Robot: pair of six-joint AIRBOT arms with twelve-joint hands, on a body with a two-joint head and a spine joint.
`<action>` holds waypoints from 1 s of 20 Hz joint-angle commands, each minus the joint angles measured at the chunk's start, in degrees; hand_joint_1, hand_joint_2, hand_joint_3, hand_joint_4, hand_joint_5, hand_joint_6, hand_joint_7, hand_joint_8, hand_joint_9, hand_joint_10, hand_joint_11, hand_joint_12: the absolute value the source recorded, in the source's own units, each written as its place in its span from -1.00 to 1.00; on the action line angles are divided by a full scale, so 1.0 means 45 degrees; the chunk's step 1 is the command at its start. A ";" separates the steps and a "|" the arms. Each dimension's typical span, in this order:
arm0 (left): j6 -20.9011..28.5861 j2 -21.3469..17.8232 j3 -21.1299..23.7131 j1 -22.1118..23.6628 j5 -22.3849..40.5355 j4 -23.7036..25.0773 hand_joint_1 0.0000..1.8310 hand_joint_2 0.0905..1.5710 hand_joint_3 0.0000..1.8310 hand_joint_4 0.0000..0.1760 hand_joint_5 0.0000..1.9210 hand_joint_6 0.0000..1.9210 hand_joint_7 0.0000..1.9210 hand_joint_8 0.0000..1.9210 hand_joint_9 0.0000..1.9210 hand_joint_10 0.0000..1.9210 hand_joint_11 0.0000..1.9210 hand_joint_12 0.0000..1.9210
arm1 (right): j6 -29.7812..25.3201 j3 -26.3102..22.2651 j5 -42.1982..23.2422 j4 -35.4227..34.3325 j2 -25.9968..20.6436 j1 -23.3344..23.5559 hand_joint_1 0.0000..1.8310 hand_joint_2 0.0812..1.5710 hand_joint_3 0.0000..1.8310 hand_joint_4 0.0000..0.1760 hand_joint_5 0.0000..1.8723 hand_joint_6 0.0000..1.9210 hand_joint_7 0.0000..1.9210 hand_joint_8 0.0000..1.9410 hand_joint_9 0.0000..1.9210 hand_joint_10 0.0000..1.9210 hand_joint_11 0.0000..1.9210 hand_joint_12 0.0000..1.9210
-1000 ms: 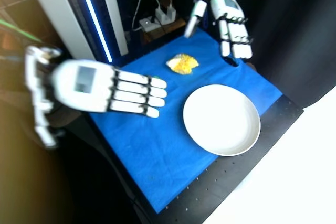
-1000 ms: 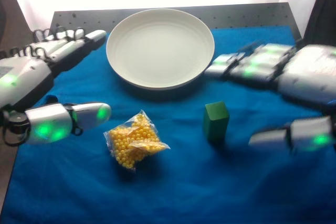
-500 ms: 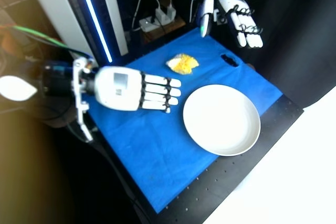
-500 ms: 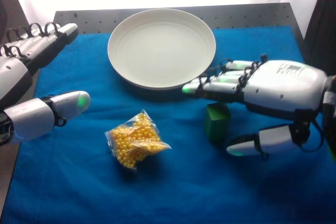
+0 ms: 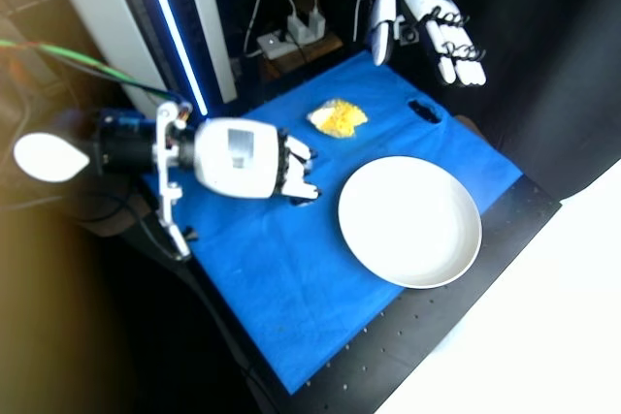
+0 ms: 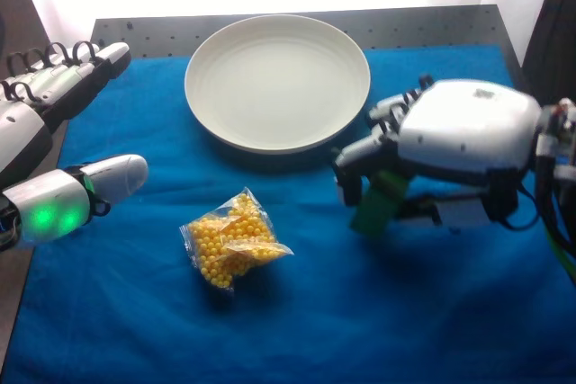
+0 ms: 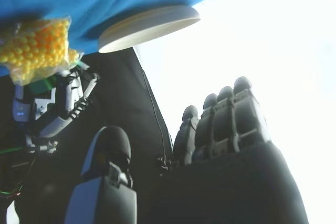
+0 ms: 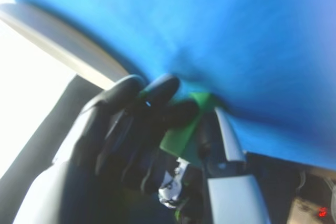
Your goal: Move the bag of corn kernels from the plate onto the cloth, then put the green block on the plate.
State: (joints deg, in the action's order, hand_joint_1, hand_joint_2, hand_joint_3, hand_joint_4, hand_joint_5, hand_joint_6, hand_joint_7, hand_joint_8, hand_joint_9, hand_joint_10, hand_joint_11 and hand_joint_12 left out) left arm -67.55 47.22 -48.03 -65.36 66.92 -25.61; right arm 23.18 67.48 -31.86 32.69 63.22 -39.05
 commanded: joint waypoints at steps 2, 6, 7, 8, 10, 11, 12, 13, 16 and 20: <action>0.0052 0.0016 -0.0008 0.0031 0.1611 0.0183 -0.80 0.58 -0.99 0.22 -1.00 -1.00 -1.00 -1.00 -1.00 -1.00 -1.00 -1.00 | -0.0011 -0.0088 -0.1574 -0.0216 -0.0106 0.0613 0.30 0.62 -1.00 -1.00 -0.39 0.38 -0.18 0.60 -0.15 0.55 -0.36 0.89; 0.0053 0.0097 -0.0024 0.0020 0.1620 0.0125 -0.85 0.57 -1.00 0.31 -1.00 -1.00 -1.00 -1.00 -1.00 -1.00 -1.00 -1.00 | -0.0012 0.0115 -0.1719 -0.0167 -0.0497 0.1747 0.26 0.62 -1.00 -1.00 -0.41 0.54 -0.09 0.30 0.04 0.02 -0.14 0.55; 0.0059 0.0172 -0.0037 0.0020 0.1648 0.0095 -0.83 0.58 -1.00 0.21 -1.00 -1.00 -1.00 -1.00 -1.00 -1.00 -1.00 -1.00 | -0.0013 0.0317 -0.1676 -0.0165 -0.0501 0.2030 0.30 0.61 -1.00 -1.00 -0.42 0.52 -0.11 0.42 0.09 0.00 -0.11 0.54; 0.0083 0.0254 -0.0070 0.0020 0.1650 0.0094 -0.84 0.59 -1.00 0.19 -1.00 -1.00 -1.00 -1.00 -1.00 -1.00 -1.00 -1.00 | -0.0025 0.0577 -0.1416 -0.0167 -0.0442 0.2378 0.30 0.62 -1.00 -1.00 -0.43 0.49 -0.13 0.49 0.06 0.07 -0.19 0.63; 0.0161 0.0350 -0.0136 0.0023 0.1615 0.0104 -0.83 0.59 -0.99 0.33 -1.00 -1.00 -1.00 -1.00 -1.00 -1.00 -1.00 -1.00 | -0.0026 0.1047 -0.0481 0.0204 -0.0032 0.3080 0.30 0.63 -1.00 -1.00 -0.44 0.46 -0.15 0.55 -0.02 0.25 -0.27 0.74; 0.0208 0.0385 -0.0161 0.0024 0.1644 0.0113 -0.84 0.58 -1.00 0.30 -1.00 -1.00 -1.00 -1.00 -1.00 -1.00 -1.00 -1.00 | -0.0026 0.1375 0.0252 0.0721 0.0107 0.3518 0.30 0.63 -1.00 -1.00 -0.43 0.45 -0.16 0.55 -0.06 0.25 -0.30 0.73; 0.0222 0.0412 -0.0169 0.0024 0.1660 0.0115 -0.83 0.60 -0.99 0.19 -1.00 -1.00 -1.00 -1.00 -1.00 -1.00 -1.00 -1.00 | -0.0026 0.1538 0.0647 0.0918 0.0271 0.3712 0.29 0.63 -1.00 -1.00 -0.43 0.48 -0.17 0.56 -0.13 0.24 -0.39 0.72; 0.0245 0.0483 -0.0191 0.0027 0.1677 0.0129 -0.79 0.59 -1.00 0.39 -1.00 -1.00 -1.00 -1.00 -1.00 -1.00 -1.00 -1.00 | -0.0025 0.1953 0.1229 0.1140 0.0811 0.3881 0.31 0.60 -1.00 -1.00 -0.36 0.40 -0.14 0.50 -0.06 0.21 -0.23 0.64; 0.0358 0.0597 -0.0278 0.0055 0.1640 0.0188 -0.78 0.61 -0.99 0.42 -1.00 -1.00 -1.00 -1.00 -1.00 -1.00 -1.00 -1.00 | -0.0024 0.3169 0.2730 0.1247 0.2229 0.3945 0.31 0.61 -1.00 -1.00 -0.37 0.37 -0.17 0.58 -0.04 0.31 -0.13 0.62; 0.0384 0.0641 -0.0294 0.0160 0.1593 0.0294 -0.76 0.62 -1.00 0.50 -1.00 -1.00 -1.00 -1.00 -1.00 -1.00 -1.00 -1.00 | -0.0020 0.4148 0.4365 0.1625 0.3471 0.4011 0.31 0.60 -1.00 -1.00 -0.38 0.38 -0.15 0.53 -0.01 0.22 -0.07 0.66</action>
State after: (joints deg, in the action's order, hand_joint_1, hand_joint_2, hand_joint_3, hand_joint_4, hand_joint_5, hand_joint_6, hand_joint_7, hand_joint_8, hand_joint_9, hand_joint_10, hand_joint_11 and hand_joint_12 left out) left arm -66.17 49.84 -49.23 -65.23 67.18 -25.56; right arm 23.00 86.72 -8.12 40.40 79.77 -22.06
